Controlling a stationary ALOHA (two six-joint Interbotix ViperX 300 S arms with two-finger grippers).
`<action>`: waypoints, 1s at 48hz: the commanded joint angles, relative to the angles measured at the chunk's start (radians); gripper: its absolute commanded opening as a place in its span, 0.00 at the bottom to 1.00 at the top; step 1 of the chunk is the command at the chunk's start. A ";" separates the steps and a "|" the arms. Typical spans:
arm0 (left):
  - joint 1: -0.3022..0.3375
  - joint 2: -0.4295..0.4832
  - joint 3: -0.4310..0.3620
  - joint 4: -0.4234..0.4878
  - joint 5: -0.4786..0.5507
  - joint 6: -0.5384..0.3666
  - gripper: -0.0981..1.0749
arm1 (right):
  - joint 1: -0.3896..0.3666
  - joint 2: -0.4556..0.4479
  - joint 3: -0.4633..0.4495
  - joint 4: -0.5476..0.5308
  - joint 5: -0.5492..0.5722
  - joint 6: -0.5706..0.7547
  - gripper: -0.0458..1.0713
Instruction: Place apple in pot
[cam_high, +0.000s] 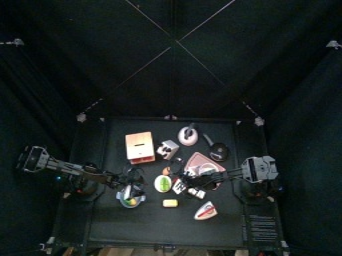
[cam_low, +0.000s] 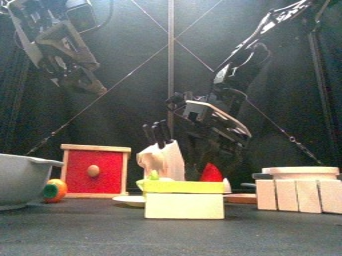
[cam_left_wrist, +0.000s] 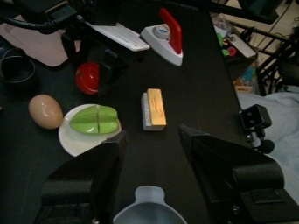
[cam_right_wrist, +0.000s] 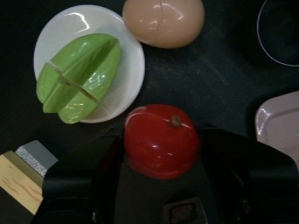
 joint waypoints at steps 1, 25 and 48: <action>0.003 -0.003 -0.012 -0.002 -0.005 0.002 0.82 | -0.002 -0.043 -0.023 -0.002 -0.003 -0.002 0.73; 0.003 -0.003 -0.011 -0.003 -0.005 0.003 0.83 | 0.031 -0.232 0.063 0.003 0.152 0.008 0.73; 0.003 -0.003 -0.006 -0.002 -0.005 0.003 0.82 | -0.003 -0.488 0.285 0.071 0.255 0.009 0.73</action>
